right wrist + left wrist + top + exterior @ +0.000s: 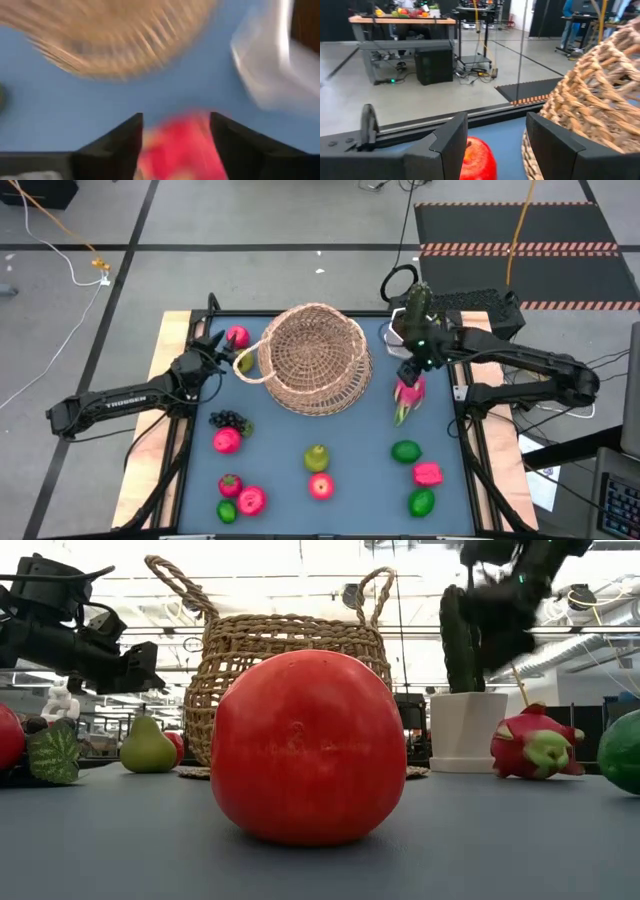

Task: Build produce basket
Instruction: Put the dragon fruit into the brown basket

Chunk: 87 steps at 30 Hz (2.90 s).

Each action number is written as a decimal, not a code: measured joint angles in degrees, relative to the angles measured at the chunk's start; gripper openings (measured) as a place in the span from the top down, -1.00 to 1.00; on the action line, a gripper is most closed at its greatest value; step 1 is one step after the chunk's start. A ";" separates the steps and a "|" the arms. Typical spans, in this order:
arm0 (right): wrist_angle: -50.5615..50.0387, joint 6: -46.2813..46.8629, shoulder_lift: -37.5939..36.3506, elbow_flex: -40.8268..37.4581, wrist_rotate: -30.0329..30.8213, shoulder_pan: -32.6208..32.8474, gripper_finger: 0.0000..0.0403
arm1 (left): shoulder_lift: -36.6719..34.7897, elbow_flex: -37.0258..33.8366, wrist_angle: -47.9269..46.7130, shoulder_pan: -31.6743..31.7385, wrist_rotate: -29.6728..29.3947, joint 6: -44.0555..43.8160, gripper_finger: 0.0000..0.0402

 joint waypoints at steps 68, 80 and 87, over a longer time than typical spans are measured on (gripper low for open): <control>5.52 24.52 -0.96 -5.61 17.18 4.47 -0.13 | 0.01 -0.02 2.65 -0.09 4.37 -1.92 -0.02; 39.25 12.08 -0.61 -3.11 1.25 13.38 -0.13 | 0.02 -0.02 2.46 -0.09 4.66 -3.52 -0.02; 75.95 -4.85 -0.66 -3.11 2.97 15.97 -0.13 | 0.00 -0.02 2.64 -0.09 6.61 -4.03 -0.02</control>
